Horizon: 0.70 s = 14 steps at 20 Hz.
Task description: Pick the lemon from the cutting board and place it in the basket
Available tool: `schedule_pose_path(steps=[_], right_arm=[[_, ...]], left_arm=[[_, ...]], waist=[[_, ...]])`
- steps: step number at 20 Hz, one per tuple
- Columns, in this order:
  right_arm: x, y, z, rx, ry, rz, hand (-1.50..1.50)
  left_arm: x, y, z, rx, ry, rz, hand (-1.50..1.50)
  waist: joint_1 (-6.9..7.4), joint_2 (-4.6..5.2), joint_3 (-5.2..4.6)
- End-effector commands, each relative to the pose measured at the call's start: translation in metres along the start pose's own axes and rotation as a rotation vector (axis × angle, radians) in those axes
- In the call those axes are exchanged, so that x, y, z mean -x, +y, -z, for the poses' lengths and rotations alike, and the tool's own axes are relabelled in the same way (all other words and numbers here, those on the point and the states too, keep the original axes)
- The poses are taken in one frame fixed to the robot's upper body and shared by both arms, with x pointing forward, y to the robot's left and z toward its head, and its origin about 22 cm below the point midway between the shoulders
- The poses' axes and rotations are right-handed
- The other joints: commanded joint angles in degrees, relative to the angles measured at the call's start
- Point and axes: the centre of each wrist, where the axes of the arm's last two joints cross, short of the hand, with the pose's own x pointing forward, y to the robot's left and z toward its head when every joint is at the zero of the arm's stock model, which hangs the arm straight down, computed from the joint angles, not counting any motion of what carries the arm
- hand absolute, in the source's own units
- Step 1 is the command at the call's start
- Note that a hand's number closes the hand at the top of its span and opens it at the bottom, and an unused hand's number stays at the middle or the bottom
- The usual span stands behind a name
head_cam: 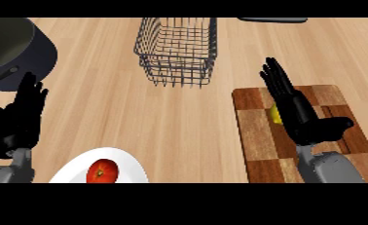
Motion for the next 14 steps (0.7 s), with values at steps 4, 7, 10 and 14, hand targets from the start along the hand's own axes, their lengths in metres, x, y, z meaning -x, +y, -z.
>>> schedule_pose_path(steps=[4, 7, 10, 14], right_arm=[[-0.012, -0.080, -0.008, 0.329, 0.034, -0.212, 1.50], [-0.030, -0.087, 0.004, 0.169, -0.070, -0.561, 1.50], [0.011, -0.008, 0.019, 0.308, -0.135, -0.374, -1.50], [0.022, 0.014, 0.040, 0.524, -0.076, -0.566, -1.50]], left_arm=[[-0.021, -0.021, -0.008, 0.300, -0.247, 0.122, 0.00], [-0.038, -0.045, -0.016, 0.528, -0.336, 0.185, 0.00], [-0.033, -0.063, -0.020, 0.599, -0.384, 0.181, 0.00], [-0.033, -0.057, -0.011, 0.601, -0.385, 0.182, 0.00]], waist=[[-3.51, 0.79, 1.92], [-2.11, 1.14, 1.78], [-0.49, 1.25, 2.00], [-0.02, 1.22, 1.80]])
